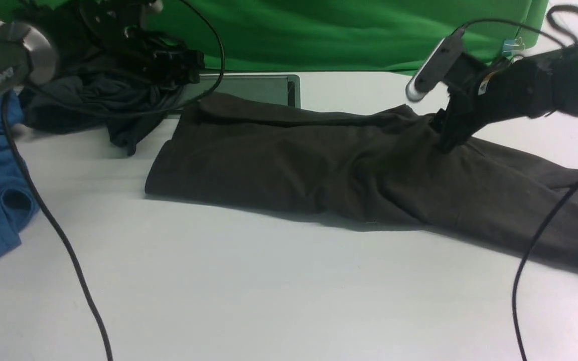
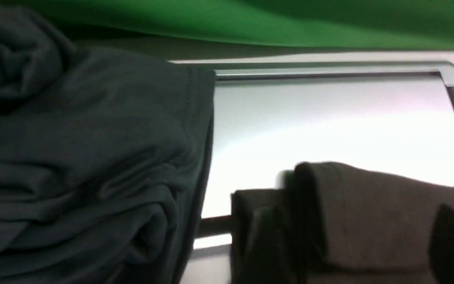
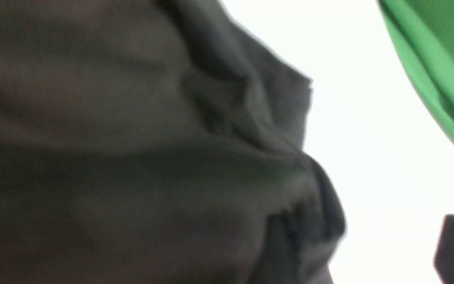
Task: Fold a long-sleeved shirt on a white desktop.
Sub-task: 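Fold the black garment in half by bringing its near edge over to the far edge, then grasp the waist and leg ends of the folded dark trousers and straighten them on the table, then fold the garment over onto itself on the table with the left gripper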
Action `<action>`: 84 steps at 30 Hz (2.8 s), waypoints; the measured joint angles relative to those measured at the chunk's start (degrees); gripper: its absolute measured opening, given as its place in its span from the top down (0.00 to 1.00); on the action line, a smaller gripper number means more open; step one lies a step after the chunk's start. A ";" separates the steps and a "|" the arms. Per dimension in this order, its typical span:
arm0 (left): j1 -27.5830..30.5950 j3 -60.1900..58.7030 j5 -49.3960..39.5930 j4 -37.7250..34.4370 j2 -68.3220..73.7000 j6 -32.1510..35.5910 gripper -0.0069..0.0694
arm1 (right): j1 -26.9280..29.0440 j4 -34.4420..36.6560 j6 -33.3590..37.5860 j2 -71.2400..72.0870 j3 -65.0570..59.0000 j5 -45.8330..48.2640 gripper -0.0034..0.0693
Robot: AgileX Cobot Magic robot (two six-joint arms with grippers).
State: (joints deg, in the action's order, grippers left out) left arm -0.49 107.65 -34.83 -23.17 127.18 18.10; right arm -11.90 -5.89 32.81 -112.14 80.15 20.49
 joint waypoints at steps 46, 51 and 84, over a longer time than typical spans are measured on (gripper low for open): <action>6.89 -19.39 -22.59 -10.37 -2.50 0.04 0.78 | 5.32 23.40 -0.74 19.93 -7.98 32.66 0.23; 6.78 -27.16 -19.09 -6.48 -8.94 -0.12 0.83 | 5.32 23.40 -2.41 26.79 -8.02 32.29 0.23; -16.30 -4.77 -13.08 -14.67 -17.59 10.57 0.84 | 1.99 23.84 -6.73 40.08 -8.09 30.85 0.87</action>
State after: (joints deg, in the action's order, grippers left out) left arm -16.79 102.87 -47.91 -37.84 109.60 28.67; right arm -9.91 17.95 26.08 -72.06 72.06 51.34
